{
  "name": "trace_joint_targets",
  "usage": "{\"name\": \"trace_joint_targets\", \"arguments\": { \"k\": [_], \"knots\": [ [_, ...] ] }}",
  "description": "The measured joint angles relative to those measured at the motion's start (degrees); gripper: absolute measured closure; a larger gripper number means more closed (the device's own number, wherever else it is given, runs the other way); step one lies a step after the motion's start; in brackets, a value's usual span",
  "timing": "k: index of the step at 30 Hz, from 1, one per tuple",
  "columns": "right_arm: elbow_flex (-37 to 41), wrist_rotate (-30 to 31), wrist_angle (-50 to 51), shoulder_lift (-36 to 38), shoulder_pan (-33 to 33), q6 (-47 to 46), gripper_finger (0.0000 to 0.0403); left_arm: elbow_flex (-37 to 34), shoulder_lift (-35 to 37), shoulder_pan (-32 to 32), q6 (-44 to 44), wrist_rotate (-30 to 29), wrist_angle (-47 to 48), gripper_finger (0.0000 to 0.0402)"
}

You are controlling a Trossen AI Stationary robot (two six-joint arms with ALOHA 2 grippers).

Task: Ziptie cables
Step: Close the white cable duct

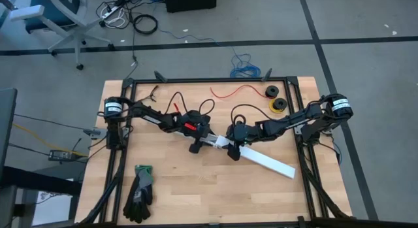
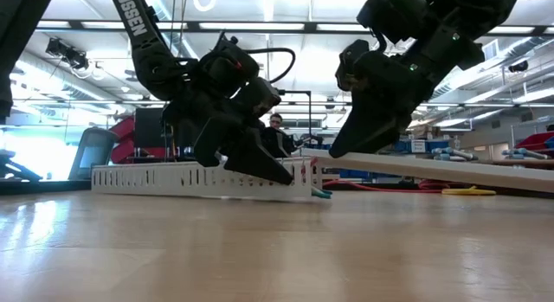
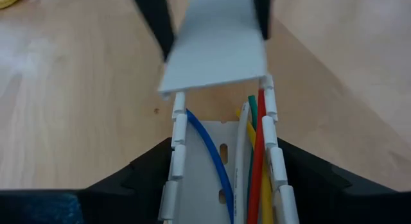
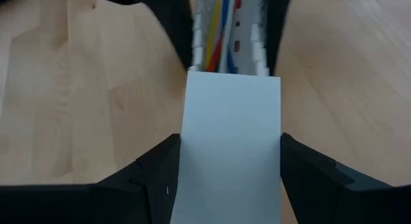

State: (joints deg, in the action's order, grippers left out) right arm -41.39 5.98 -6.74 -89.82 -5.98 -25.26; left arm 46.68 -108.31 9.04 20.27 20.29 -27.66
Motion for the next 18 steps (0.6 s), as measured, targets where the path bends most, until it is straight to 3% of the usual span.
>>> {"name": "trace_joint_targets", "arguments": {
  "k": [18],
  "knots": [
    [0.0, 0.2, 0.7, 0.0, 0.0, 6.2, 0.0174, 0.0, 0.0, 0.0, 0.0, -1.4, -0.8, 0.0152]
  ]
}}
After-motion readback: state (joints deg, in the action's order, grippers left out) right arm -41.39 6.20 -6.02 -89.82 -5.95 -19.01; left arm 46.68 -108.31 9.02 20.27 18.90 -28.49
